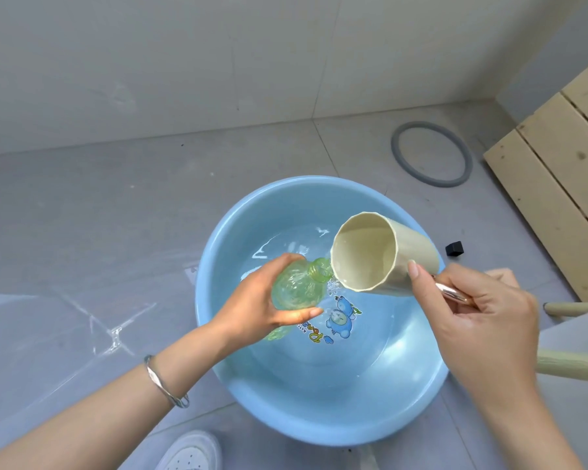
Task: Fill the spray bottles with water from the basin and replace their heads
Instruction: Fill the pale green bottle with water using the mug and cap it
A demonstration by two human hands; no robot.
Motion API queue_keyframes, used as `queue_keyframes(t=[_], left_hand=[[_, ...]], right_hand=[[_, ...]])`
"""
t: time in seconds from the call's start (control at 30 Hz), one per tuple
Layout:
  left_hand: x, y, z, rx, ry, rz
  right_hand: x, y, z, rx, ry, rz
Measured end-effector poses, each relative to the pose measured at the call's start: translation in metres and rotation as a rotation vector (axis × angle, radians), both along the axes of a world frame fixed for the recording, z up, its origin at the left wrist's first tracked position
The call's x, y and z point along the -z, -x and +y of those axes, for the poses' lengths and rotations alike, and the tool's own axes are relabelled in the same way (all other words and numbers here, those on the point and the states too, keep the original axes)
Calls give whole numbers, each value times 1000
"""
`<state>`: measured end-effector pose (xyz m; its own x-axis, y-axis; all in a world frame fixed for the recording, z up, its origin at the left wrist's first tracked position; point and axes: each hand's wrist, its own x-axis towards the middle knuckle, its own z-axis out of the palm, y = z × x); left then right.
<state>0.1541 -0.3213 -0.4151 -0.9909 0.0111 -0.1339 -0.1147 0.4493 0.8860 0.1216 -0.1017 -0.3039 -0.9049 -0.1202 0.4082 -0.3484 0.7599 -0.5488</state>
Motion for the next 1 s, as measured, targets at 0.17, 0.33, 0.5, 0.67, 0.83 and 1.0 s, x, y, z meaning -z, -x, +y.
queue_keyframes(t=[0.17,0.33,0.5,0.67,0.83,1.0], left_hand=[[-1,0,0,-3,-9,-3],[2,-1,-1,-5,3,-21],[1,-1,-1,-17,-1,-18],[0,-2,-1,-21,-2,-26],[-1,-2,-1,-27,-2,-31],[1,-2,-2,-25,3,-22]], right_hand=[[-7,-2,-4,-20,-82,94],[-11,-2,-6,-36,-117,158],[-13,-1,-5,-43,-139,193],[-15,0,-6,-60,-154,214],[-17,-1,-8,-84,-180,259],[-15,-4,-9,-46,-116,159]])
